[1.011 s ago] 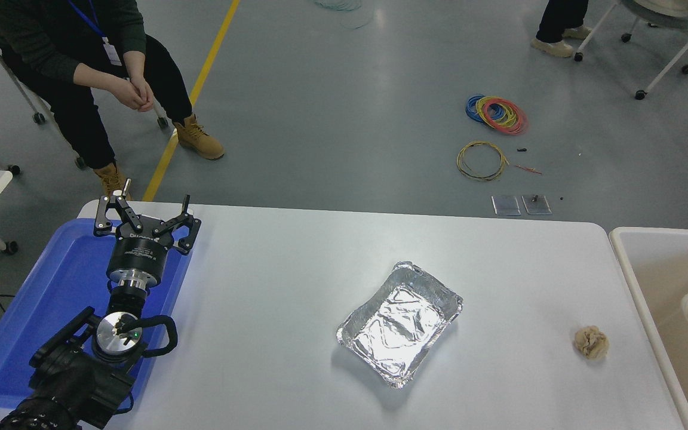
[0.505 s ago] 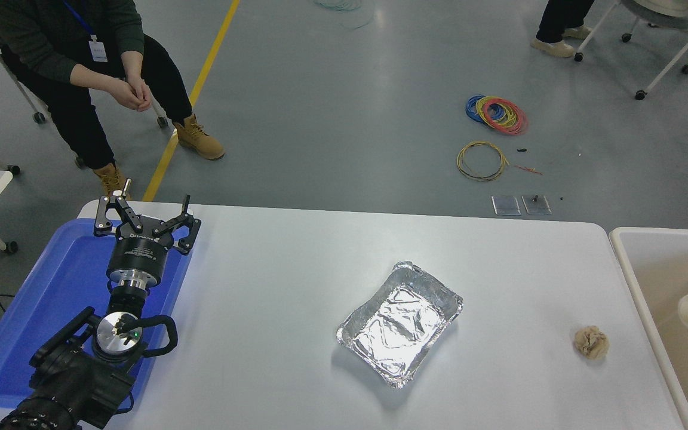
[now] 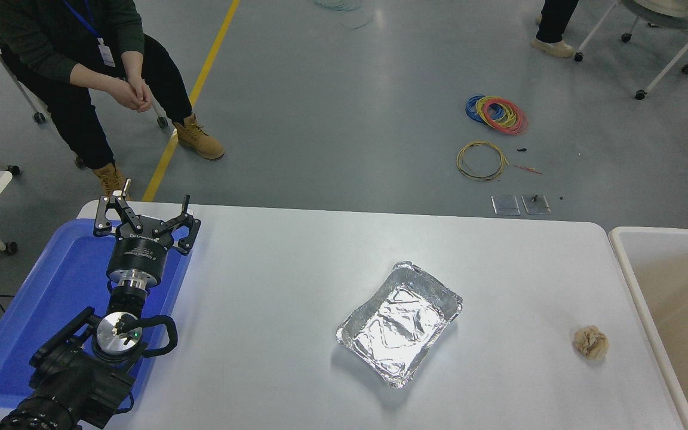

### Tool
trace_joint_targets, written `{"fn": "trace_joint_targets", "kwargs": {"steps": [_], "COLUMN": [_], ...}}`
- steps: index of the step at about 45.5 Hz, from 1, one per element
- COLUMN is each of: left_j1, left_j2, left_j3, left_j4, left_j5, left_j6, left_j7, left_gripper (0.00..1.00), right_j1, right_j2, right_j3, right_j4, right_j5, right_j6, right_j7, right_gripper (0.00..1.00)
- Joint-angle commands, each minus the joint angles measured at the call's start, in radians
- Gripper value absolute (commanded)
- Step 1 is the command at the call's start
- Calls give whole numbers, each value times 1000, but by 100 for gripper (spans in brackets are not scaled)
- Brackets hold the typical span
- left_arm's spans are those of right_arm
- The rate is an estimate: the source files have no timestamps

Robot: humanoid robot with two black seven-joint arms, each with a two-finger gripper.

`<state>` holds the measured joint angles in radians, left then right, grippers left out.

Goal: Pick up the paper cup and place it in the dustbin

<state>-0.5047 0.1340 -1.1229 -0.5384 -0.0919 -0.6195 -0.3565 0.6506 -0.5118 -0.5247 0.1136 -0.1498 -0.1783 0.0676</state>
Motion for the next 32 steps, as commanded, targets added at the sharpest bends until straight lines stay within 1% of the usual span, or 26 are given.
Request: {"fn": "trace_joint_targets", "kwargs": {"steps": [1,10,15,23,32], "left_j1": [0,0,0,0,0], "left_j2": [1,-1,1,-1,-1], "left_j3": [0,0,0,0,0], "left_j4": [0,0,0,0,0], "left_j5": [0,0,0,0,0], "left_j6": [0,0,0,0,0], "left_j7": [1,-1,1,1,1], "left_gripper": [100,100,100,100,100], "right_j1": [141,409,559,714,863], "right_j2": [-57,-102,-105,-97,-96], "right_j3": [-64,-342,-443,-460,-459], "right_j4": [50,314,442,529,606], "right_j5": [-13,-11,-10,-13,-13], "right_j6": [3,3,3,34,189], "right_j7": [0,0,0,0,-3], "right_gripper": [100,100,100,100,100]}}
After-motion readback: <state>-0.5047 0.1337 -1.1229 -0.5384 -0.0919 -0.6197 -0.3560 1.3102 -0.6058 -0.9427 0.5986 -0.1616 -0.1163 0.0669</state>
